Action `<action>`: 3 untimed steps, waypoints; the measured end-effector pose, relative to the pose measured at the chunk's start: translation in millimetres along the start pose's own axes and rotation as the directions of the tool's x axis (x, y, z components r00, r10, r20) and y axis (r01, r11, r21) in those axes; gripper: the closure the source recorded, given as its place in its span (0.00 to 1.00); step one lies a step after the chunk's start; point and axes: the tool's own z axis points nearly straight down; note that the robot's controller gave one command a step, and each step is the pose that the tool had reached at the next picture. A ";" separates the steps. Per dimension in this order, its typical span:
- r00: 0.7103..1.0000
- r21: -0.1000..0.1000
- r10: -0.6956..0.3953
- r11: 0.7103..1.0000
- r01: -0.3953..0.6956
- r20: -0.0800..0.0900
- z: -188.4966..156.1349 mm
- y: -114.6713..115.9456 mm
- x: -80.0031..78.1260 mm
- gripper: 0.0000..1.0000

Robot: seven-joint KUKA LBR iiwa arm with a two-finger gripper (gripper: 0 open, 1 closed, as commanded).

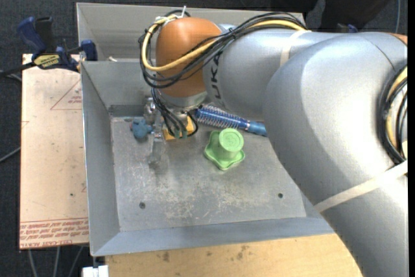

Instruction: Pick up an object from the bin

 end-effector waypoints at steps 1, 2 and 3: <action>0.999 -0.001 -0.051 0.999 0.051 0.010 -36.4 20.1 -5.0 0.00; 0.999 0.000 0.041 0.999 -0.041 0.004 -38.0 1.4 2.3 0.00; 0.971 -0.001 0.238 0.971 -0.238 0.004 -4.1 3.9 5.0 0.00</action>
Offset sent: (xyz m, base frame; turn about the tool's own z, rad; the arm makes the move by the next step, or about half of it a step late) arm 0.0037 0.0187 0.0343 -0.0508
